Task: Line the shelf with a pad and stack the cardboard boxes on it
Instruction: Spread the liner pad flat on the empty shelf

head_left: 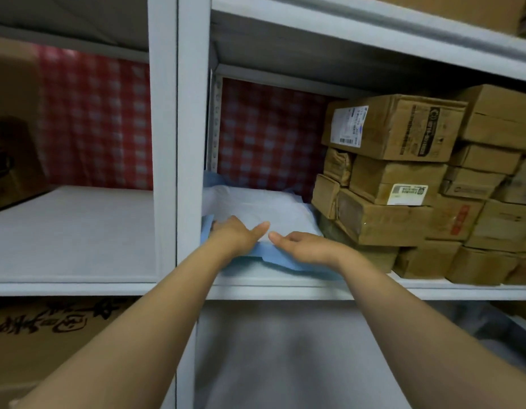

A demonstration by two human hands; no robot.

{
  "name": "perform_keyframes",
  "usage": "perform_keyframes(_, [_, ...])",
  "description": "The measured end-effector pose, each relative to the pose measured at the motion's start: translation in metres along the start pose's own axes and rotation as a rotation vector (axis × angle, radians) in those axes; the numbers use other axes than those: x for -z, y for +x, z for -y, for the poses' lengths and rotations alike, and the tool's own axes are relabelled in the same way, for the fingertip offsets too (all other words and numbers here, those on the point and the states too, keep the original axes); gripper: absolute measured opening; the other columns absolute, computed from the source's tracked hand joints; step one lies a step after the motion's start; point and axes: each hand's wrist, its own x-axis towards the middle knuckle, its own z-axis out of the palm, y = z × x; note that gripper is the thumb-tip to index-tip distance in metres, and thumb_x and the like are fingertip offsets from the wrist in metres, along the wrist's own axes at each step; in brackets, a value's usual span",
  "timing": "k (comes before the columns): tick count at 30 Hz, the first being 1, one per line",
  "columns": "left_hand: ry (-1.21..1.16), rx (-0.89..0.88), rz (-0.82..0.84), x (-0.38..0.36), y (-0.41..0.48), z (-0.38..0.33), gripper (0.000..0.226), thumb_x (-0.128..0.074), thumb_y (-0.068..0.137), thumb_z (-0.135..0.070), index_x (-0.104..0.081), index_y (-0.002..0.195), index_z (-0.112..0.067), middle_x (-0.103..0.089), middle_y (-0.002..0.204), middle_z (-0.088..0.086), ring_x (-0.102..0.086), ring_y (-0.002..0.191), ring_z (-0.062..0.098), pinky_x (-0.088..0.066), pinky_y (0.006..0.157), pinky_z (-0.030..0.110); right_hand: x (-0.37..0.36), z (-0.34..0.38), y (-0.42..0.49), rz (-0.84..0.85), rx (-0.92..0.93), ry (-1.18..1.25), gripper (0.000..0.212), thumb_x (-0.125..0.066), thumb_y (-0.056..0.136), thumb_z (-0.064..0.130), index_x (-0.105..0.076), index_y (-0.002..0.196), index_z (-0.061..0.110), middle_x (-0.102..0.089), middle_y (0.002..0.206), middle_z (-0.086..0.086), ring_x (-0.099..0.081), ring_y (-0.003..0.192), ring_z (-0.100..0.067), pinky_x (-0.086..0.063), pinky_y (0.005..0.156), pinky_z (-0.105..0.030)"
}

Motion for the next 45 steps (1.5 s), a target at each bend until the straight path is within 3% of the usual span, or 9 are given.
perform_keyframes(5, [-0.089,0.147,-0.292,-0.019,0.017,0.008,0.067,-0.058,0.095,-0.037,-0.030,0.144,-0.002,-0.038,0.147,0.024,-0.048,0.129,0.038,-0.044,0.100,0.039,-0.009,-0.010,0.020,-0.138,-0.164,-0.109,0.079,-0.026,0.091,0.073,-0.031,0.150,0.021,-0.018,0.160,-0.010,-0.012,0.145,-0.041,-0.021,0.114,-0.052])
perform_keyframes(11, [-0.980,0.349,-0.499,-0.031,0.038,0.018,0.043,-0.047,0.098,-0.008,-0.046,0.140,-0.001,-0.050,0.141,0.021,-0.050,0.129,0.039,-0.041,0.103,0.042,-0.008,-0.021,0.042,-0.174,-0.259,-0.082,0.067,-0.025,0.097,0.060,-0.034,0.147,0.018,-0.016,0.160,-0.006,-0.019,0.140,-0.042,-0.027,0.108,-0.052])
perform_keyframes(16, [0.104,0.020,-0.596,-0.035,0.047,0.016,0.060,-0.061,0.082,-0.009,-0.046,0.138,-0.023,-0.028,0.156,0.014,-0.027,0.144,0.037,-0.025,0.116,0.055,-0.001,-0.007,0.054,-0.149,-0.266,-0.312,0.050,-0.036,0.098,0.044,-0.047,0.139,0.017,-0.033,0.151,-0.012,-0.024,0.139,-0.040,-0.021,0.113,-0.054])
perform_keyframes(18, [0.413,-0.132,-0.439,-0.024,0.050,0.001,0.052,-0.060,0.086,-0.019,-0.052,0.135,-0.035,-0.022,0.161,0.004,-0.009,0.151,0.028,0.002,0.119,0.056,-0.002,-0.002,0.061,-0.125,-0.155,-0.252,0.043,-0.040,0.097,0.045,-0.053,0.127,0.016,-0.045,0.142,-0.012,-0.038,0.132,-0.036,-0.030,0.110,-0.047])
perform_keyframes(23, [0.691,-0.055,0.117,-0.019,0.049,-0.013,0.049,-0.021,0.105,-0.044,-0.033,0.151,-0.033,-0.029,0.161,0.000,-0.024,0.147,0.027,-0.005,0.119,0.058,0.001,0.001,0.060,-0.026,-0.042,-0.176,0.051,-0.037,0.100,0.048,-0.056,0.125,0.008,-0.056,0.132,-0.012,-0.054,0.117,-0.031,-0.044,0.099,-0.037])
perform_keyframes(30, [0.508,0.010,0.304,-0.009,0.040,-0.002,0.094,-0.015,0.077,-0.091,-0.012,0.156,-0.041,-0.002,0.166,0.001,0.004,0.153,0.025,0.008,0.119,0.058,0.011,0.000,0.044,0.085,0.101,-0.270,0.071,-0.026,0.099,0.061,-0.051,0.134,0.005,-0.052,0.137,-0.013,-0.050,0.120,-0.028,-0.036,0.102,-0.036])
perform_keyframes(34, [0.540,-0.167,0.307,0.001,0.034,0.006,0.071,-0.041,0.083,-0.080,-0.028,0.147,-0.052,-0.016,0.164,0.002,-0.013,0.152,0.026,-0.011,0.121,0.048,0.026,-0.009,0.034,0.197,0.192,-0.240,0.066,-0.039,0.094,0.065,-0.049,0.137,0.016,-0.050,0.138,-0.003,-0.049,0.122,-0.023,-0.037,0.096,-0.031])
perform_keyframes(39, [0.407,-0.399,0.089,-0.009,0.046,0.034,0.015,-0.064,0.083,-0.053,-0.050,0.083,-0.050,-0.058,0.116,-0.014,-0.052,0.116,0.021,-0.033,0.106,0.056,0.010,-0.015,0.038,0.124,0.215,-0.305,0.032,-0.055,0.093,0.041,-0.048,0.118,0.022,-0.045,0.127,-0.006,-0.047,0.112,-0.026,-0.042,0.098,-0.039])
perform_keyframes(45, [0.586,-0.342,0.011,-0.012,0.026,0.025,0.022,-0.059,0.088,-0.051,-0.046,0.100,-0.037,-0.053,0.101,-0.011,-0.050,0.116,0.021,-0.019,0.111,0.060,-0.014,-0.008,0.026,-0.046,0.167,-0.312,0.039,-0.051,0.094,0.036,-0.043,0.126,0.016,-0.043,0.131,-0.009,-0.041,0.120,-0.034,-0.036,0.101,-0.045])
